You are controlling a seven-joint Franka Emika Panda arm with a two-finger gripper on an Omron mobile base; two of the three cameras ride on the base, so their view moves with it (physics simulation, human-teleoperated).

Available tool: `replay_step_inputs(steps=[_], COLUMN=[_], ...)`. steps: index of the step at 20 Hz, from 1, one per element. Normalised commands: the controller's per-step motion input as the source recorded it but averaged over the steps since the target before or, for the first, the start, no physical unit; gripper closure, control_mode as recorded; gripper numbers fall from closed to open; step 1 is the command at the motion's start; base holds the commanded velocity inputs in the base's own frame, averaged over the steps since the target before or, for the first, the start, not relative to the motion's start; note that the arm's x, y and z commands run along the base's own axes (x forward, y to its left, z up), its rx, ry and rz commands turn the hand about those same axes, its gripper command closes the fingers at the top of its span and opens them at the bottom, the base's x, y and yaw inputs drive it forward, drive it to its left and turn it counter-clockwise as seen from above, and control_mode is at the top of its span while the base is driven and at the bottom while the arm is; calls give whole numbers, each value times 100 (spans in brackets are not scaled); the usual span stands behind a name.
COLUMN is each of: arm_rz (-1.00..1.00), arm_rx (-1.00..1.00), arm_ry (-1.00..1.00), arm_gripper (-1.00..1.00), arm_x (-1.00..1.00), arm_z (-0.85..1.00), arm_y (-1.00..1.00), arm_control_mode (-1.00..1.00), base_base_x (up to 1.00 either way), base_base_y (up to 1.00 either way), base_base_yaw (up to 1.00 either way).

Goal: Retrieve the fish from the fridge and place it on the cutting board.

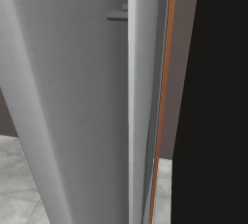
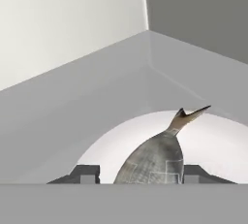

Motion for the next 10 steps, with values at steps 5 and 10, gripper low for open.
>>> replay_step_inputs(steps=[5, 10], arm_rz=[0, 0], arm_rx=[-2, -4], arm_ry=[-5, -5], arm_gripper=[100, 100], arm_x=[-48, -60], arm_z=[42, 4], arm_y=[0, 0], arm_control_mode=[-100, -100], base_base_x=[0, 0], base_base_y=[0, 0], base_base_yaw=[0, 0])
